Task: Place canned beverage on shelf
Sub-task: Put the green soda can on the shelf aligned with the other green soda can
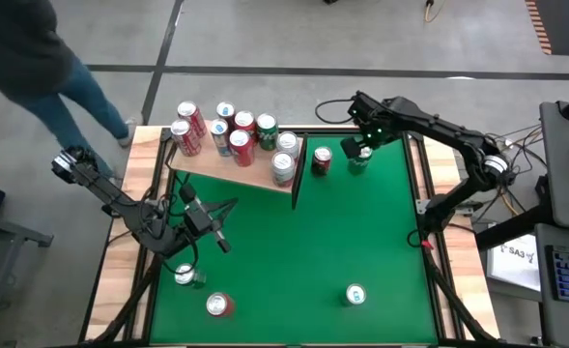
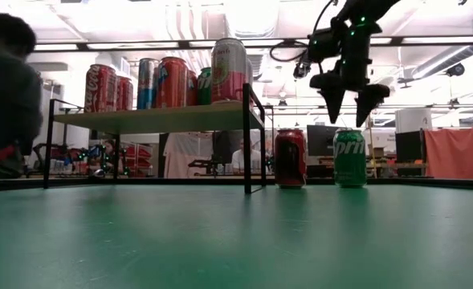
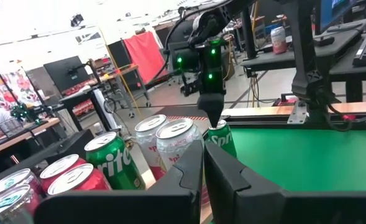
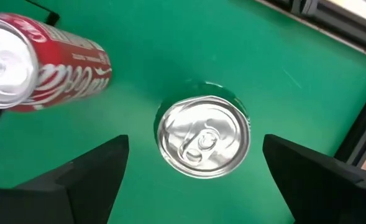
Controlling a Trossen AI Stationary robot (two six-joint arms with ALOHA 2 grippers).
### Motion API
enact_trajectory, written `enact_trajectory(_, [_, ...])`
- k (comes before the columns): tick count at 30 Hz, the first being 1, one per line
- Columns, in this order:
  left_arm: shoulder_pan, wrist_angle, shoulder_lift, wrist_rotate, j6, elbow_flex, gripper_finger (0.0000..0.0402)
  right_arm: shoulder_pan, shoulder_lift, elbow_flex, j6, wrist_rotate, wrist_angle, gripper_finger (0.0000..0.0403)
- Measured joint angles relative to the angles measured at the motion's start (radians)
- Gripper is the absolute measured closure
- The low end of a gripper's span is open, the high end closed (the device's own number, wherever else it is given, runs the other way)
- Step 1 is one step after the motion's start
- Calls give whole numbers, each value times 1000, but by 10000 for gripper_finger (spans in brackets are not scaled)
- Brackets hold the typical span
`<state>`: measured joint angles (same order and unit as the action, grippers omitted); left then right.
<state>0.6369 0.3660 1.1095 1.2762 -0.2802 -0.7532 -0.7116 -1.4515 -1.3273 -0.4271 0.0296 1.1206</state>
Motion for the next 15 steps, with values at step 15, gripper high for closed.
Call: enact_trajectory(15, [0, -8, 0, 0, 0, 0, 402, 2, -152, 2, 19, 51, -1, 40])
